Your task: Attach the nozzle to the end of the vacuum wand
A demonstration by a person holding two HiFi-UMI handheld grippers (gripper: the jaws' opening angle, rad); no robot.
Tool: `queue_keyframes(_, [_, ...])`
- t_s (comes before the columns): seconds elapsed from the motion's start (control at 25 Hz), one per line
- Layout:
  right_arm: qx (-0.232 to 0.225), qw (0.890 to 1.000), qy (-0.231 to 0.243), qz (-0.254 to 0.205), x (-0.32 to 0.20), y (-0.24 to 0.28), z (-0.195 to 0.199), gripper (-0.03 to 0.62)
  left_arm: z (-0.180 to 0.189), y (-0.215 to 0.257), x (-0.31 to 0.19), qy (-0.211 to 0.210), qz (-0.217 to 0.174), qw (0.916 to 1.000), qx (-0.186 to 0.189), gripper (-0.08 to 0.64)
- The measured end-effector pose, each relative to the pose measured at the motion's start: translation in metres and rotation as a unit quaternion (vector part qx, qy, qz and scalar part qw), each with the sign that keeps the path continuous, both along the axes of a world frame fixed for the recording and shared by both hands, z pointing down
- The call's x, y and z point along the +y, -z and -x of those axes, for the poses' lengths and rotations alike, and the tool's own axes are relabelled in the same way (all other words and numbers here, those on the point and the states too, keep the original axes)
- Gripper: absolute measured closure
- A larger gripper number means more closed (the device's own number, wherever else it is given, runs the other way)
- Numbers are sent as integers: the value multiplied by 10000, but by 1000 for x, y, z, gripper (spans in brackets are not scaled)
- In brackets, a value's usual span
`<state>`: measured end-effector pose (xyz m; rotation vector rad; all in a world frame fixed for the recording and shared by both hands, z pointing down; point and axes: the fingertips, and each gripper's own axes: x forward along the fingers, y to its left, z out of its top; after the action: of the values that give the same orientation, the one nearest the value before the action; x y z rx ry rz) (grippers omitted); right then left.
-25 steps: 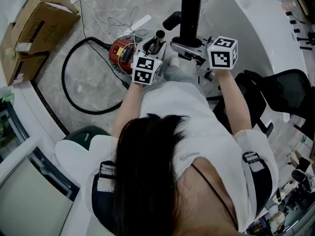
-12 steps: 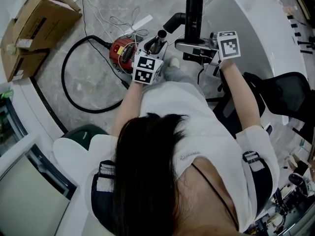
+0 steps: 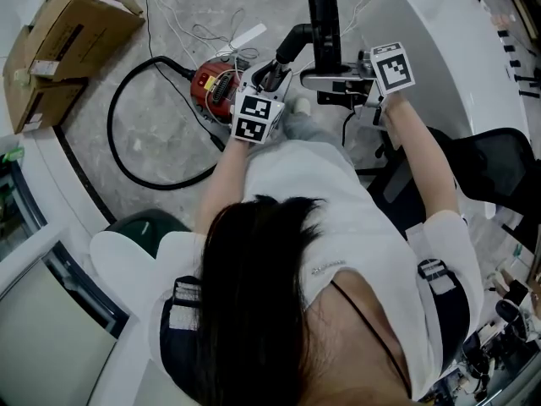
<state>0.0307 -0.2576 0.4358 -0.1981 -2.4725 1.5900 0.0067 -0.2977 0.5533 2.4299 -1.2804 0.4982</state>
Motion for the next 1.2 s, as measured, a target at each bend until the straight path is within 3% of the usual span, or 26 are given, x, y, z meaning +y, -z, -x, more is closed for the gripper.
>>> queue_keyframes(0.24, [348,9964,302,-709,2,0,3,500,1,1,-2,1,7,10000,44,399])
queue_keyframes(0.6, [1005,9792,833,-1552,7,-7,3,502,0,1,-1,-97,18,9999,72,399])
queue_keyframes(0.84, [1558,9521,1124,-2378,11,-13,4,502,1,2,-1,-167,-8,9998,94,399])
queue_keyframes(1.2, [2024,9285,1067,-2925,13,-20,9,503,2,2,-1,-247,6,9996,134,399])
